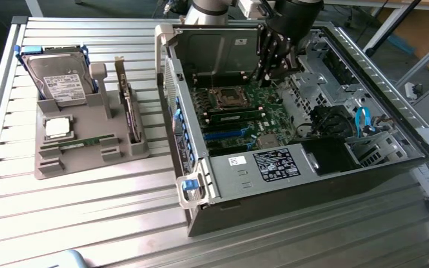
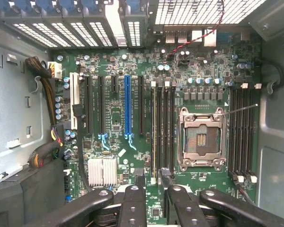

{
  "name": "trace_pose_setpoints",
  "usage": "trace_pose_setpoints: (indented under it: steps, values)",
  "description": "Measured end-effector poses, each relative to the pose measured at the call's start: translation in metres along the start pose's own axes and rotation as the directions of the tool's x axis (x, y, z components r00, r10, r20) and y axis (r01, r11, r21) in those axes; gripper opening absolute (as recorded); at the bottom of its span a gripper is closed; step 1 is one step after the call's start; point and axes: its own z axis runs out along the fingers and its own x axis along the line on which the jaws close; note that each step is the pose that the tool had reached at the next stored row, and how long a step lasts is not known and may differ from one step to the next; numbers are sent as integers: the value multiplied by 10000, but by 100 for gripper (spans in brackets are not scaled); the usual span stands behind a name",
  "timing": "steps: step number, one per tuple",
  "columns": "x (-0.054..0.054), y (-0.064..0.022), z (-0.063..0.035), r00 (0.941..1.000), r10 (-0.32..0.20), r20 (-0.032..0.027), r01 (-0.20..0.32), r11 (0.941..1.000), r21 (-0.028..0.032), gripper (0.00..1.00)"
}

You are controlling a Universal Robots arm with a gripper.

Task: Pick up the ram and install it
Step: 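Press down the ram until it locks into place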

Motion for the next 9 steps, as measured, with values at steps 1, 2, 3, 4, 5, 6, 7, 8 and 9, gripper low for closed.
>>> trace_pose_setpoints:
  steps: [1,2,3,4,5,6,7,8,9]
  values:
    - [0,0,0,10000,0,0,0,10000,0,25]
    - [0,0,0,10000,0,0,0,10000,0,25]
    - [0,0,0,10000,0,0,0,10000,0,25]
    - [0,0,0,10000,0,1,0,10000,0,25]
    - [0,0,0,10000,0,0,0,10000,0,25]
    - [0,0,0,10000,0,0,0,10000,0,25]
    - [0,0,0,10000,0,0,0,10000,0,25]
    - [0,0,0,10000,0,0,0,10000,0,25]
    - [0,0,0,10000,0,0,0,10000,0,25]
